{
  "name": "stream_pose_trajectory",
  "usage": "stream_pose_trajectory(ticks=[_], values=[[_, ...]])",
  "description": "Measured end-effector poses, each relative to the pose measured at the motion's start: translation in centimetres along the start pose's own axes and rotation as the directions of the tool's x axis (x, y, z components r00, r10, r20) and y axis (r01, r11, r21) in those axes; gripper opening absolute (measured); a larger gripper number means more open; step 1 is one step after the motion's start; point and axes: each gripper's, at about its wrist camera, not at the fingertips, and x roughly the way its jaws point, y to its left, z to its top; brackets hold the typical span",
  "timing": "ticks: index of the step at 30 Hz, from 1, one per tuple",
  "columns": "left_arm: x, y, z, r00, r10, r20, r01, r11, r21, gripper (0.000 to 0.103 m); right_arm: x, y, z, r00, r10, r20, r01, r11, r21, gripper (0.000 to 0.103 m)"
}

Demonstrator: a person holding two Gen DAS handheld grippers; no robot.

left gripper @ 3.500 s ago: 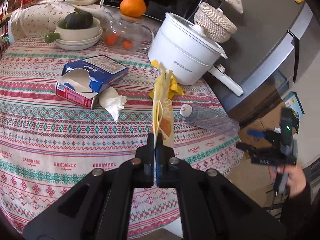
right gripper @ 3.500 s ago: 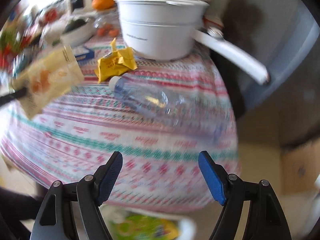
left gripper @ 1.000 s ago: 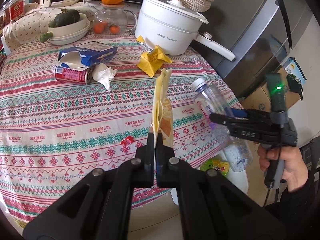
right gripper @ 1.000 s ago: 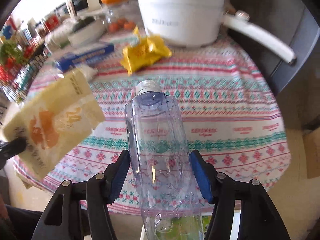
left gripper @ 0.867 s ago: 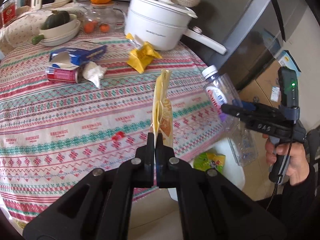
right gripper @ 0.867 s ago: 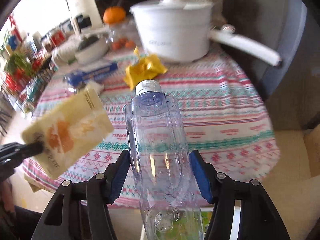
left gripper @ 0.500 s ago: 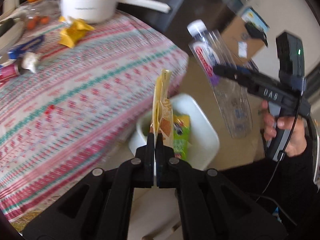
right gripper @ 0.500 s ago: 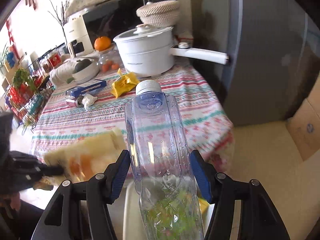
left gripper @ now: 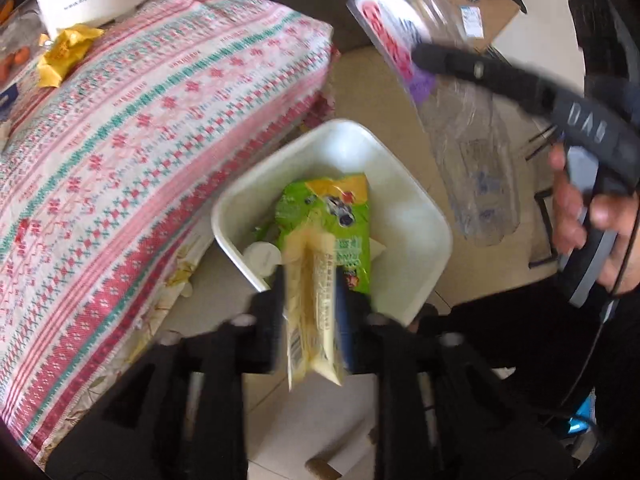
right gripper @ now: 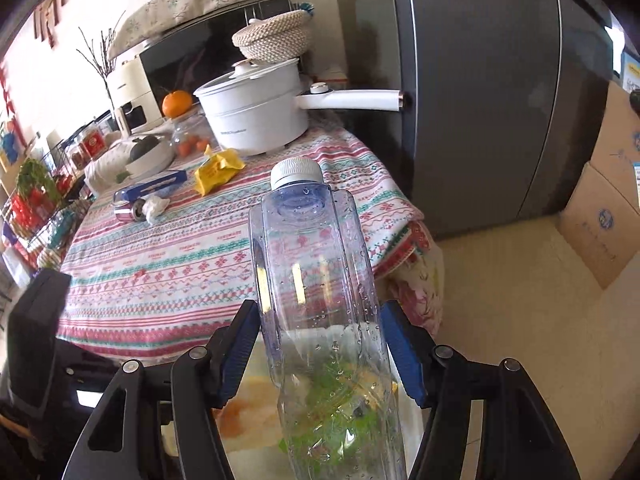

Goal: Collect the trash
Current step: 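Carry the bread bag and water bottle over the bin and open both tools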

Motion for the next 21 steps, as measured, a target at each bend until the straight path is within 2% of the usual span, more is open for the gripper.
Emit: stream_pose_trajectory(ticks=[5, 9, 14, 15, 21], values=[[-2.1, 1.8, -0.2, 0.998, 0.023, 0.058, -0.020, 0.998, -0.054, 0.044, 0.7, 0.0, -1.0, 0.999, -0.013, 0.038, 0.014, 1.000, -0.006, 0.064], [-3.5, 4.3, -0.4, 0.996, 0.034, 0.082, -0.025, 0.993, -0.113, 0.046, 0.9, 0.7, -1.7, 0.997, -0.010, 0.072, 0.013, 0.999, -0.032, 0.065], [-4.9, 7.0, -1.1, 0.991, 0.076, 0.109, -0.058, 0.986, -0.159, 0.046, 2.6, 1.8, -2.4, 0.999, 0.049, -0.008, -0.050, 0.996, -0.072, 0.067], [-5.1, 7.5, -1.2, 0.989, 0.088, 0.115, -0.068, 0.984, -0.164, 0.047, 2.7, 2.0, -2.5, 0.999, 0.049, -0.013, -0.050, 0.995, -0.082, 0.070], [-7.2, 10.3, -2.0, 0.980, 0.136, 0.149, -0.100, 0.969, -0.227, 0.060, 2.5, 2.2, -1.7, 0.999, 0.042, -0.013, -0.043, 0.996, -0.076, 0.073]])
